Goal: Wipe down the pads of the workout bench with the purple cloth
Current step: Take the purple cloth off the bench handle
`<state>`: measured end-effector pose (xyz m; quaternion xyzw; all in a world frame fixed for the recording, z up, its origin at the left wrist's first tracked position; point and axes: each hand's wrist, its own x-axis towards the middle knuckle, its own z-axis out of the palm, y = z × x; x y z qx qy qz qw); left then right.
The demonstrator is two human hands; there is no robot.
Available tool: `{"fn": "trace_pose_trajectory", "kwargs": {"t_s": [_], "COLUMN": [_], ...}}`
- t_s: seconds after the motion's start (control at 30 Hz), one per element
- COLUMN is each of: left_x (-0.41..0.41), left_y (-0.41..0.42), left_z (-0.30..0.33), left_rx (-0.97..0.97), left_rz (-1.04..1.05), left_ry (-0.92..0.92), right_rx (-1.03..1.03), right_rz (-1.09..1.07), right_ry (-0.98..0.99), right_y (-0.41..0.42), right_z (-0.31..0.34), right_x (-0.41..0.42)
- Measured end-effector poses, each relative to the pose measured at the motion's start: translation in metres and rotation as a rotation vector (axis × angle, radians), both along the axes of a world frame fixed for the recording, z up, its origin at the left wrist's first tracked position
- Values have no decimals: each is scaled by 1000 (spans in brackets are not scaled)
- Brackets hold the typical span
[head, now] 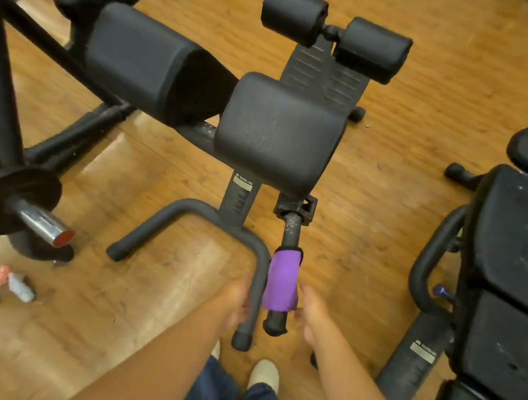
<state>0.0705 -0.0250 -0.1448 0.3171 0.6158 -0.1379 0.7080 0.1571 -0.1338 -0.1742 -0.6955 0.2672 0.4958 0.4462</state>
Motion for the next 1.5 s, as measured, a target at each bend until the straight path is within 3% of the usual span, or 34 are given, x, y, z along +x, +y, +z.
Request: {"fn": "trace_pose_trajectory", "kwargs": {"t_s": [0.1,0.33,0.5,0.7,0.9,1.1,1.23,1.5], "left_x": [-5,15,23,12,-16,-23,-19,-33], "left_y": [-10,-15,-22,0,20,45,42,4], "left_z": [-15,9,11,-3,32,133,235,386], "left_rx": [-183,-265,-307,-264,-297,-270,-117,180], "left_rz": [75,488,469,561,410,158,-9,-148], "left_ry": [16,-94,-126,-202,-317,-660,-914,-1011], "right_rx": [94,149,242,338,512,633,621,468], "right_rz": [-145,-317,-359,-426,-360,-156,19,55], "right_ry": [169,64,108,-43,-133,-382,-536,-768], "right_y": [-1,2,-4,-11,-24,-24,-29,-41], "right_z": [-19,-14,-2,18,82,188,267,359], "right_x": [-10,5,21,29,25,29,30,8]}}
